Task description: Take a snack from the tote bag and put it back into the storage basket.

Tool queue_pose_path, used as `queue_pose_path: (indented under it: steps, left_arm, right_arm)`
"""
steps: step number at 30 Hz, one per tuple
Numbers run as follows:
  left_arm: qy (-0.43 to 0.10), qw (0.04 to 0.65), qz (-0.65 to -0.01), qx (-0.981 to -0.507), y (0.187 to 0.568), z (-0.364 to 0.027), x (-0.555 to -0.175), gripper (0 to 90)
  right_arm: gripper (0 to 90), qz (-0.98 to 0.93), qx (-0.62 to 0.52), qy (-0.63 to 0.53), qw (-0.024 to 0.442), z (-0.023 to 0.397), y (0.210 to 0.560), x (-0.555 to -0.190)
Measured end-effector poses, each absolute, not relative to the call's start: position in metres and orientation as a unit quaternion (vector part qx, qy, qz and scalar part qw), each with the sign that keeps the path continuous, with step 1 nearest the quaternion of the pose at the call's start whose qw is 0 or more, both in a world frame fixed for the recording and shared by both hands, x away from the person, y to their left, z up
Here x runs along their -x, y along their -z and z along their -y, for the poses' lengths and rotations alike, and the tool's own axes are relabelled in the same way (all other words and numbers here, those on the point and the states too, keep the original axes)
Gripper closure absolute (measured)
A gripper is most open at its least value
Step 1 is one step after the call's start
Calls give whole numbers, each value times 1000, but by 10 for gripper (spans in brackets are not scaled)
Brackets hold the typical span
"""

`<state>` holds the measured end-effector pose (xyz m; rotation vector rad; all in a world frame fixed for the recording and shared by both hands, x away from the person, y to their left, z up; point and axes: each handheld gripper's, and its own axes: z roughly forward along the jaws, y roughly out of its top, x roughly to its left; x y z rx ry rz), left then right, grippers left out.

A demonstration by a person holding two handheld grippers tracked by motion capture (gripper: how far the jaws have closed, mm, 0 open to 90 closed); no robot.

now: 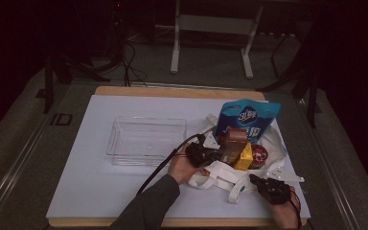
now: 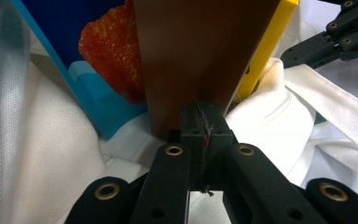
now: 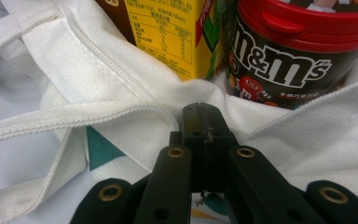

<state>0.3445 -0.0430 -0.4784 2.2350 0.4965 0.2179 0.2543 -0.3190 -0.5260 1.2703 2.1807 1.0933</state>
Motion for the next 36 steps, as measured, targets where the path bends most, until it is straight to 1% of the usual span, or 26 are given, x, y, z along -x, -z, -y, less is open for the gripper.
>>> queue_pose_path:
  steps: [2, 3, 4, 6, 10, 14, 15, 18, 23, 26, 29, 36]
  left_arm:
    - [-88, 408, -194, -888, 478, 42, -345, 836]
    - [-75, 411, -195, -887, 477, 38, -348, 836]
    - [-63, 416, -197, -886, 476, 36, -350, 760]
    - [-51, 419, -199, -884, 474, 32, -353, 709]
    - [-44, 434, -183, -881, 466, 26, -353, 678]
    - [-48, 444, -174, -878, 458, 24, -352, 620]
    - [-52, 453, -173, -873, 453, 22, -352, 620]
    - [-54, 465, -173, -867, 446, 18, -353, 542]
    - [-61, 475, -167, -862, 432, 16, -356, 460]
    - [-62, 483, -157, -859, 423, 17, -358, 431]
    - [-60, 486, -144, -860, 417, 17, -362, 430]
    - [-70, 498, -125, -855, 404, 20, -371, 348]
  right_arm:
    - [900, -777, -453, -390, 194, 319, 526, -254]
    - [900, -778, -453, -390, 194, 319, 526, -254]
    - [900, -777, -453, -391, 194, 319, 526, -254]
    - [900, -776, -454, -392, 193, 319, 526, -254]
    - [900, -777, -454, -392, 193, 319, 526, -254]
    - [900, -776, -454, -392, 194, 319, 526, -254]
    - [900, -776, -454, -392, 194, 319, 526, -254]
    - [900, -776, -454, -392, 194, 319, 526, -254]
    - [900, -777, -453, -392, 194, 319, 526, -254]
    - [900, -777, -453, -392, 193, 319, 526, -254]
    - [900, -777, -453, -392, 193, 320, 526, -254]
    - [900, -777, -453, -393, 193, 320, 526, -254]
